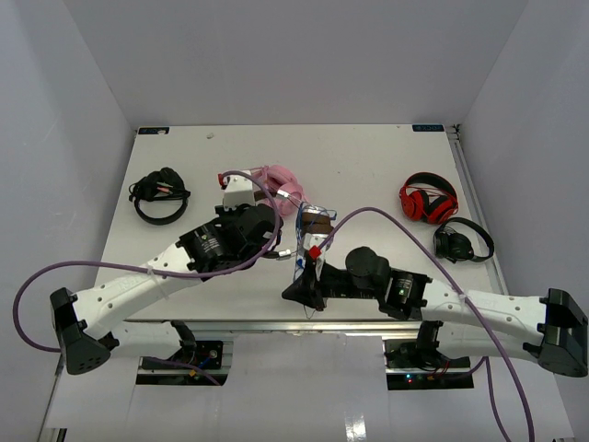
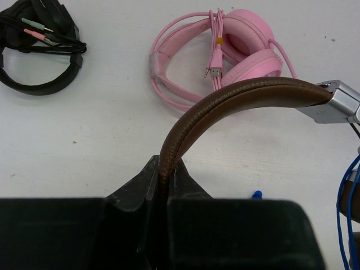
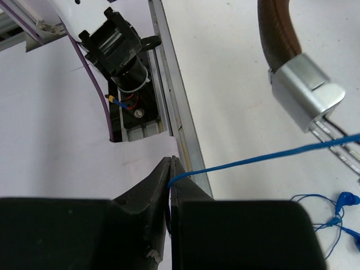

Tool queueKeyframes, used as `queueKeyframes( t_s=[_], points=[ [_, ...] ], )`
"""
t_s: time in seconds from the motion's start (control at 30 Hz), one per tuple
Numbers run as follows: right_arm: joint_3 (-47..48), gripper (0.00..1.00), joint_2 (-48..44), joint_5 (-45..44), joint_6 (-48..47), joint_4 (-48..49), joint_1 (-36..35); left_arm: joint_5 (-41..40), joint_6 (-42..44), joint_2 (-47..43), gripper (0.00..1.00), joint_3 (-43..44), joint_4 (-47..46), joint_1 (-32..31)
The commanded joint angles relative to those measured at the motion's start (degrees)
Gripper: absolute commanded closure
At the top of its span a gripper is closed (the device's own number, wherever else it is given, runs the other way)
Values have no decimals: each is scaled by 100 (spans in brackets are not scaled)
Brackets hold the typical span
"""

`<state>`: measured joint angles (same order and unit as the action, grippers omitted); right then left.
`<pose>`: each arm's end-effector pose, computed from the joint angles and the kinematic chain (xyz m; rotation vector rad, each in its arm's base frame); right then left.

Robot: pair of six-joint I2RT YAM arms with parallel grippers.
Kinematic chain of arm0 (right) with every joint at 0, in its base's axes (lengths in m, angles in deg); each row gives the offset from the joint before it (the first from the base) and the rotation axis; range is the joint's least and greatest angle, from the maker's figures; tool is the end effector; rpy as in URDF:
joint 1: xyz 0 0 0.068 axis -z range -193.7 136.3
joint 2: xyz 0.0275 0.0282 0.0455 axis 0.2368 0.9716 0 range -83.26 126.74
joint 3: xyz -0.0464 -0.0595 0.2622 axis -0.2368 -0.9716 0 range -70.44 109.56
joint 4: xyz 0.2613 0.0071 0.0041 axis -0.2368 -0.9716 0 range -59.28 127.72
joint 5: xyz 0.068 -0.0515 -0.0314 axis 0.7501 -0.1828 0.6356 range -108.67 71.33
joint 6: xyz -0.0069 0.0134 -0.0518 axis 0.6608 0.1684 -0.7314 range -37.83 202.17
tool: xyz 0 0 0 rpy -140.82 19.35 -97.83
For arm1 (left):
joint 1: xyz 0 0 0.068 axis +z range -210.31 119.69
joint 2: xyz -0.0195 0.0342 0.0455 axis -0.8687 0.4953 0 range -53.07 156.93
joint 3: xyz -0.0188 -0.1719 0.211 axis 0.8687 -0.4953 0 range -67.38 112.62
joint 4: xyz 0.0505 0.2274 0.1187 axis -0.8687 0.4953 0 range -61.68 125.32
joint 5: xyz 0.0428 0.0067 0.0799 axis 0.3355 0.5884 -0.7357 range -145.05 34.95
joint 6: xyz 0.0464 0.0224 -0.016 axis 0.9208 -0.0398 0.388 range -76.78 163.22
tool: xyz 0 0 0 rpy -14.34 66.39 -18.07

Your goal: Wrap the headphones

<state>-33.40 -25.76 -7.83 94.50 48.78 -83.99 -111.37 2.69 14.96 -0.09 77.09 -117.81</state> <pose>0.0734 0.2245 0.2888 -1.0483 1.5788 1.1921 0.1474 -0.1763 0.3438 -0.0941 2.0068 0.1431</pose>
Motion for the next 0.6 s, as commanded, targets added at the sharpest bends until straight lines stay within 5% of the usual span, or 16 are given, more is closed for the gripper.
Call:
queueKeyframes(
  t_s=[0.0, 0.57],
  points=[
    [-528, 92, -333, -383, 173, 592, -181, -242, -782, -379, 100, -68, -306, 37],
    [-1410, 92, -307, -1934, 463, 1424, -213, 706, -1159, -1778, 100, -594, -1101, 37]
  ],
)
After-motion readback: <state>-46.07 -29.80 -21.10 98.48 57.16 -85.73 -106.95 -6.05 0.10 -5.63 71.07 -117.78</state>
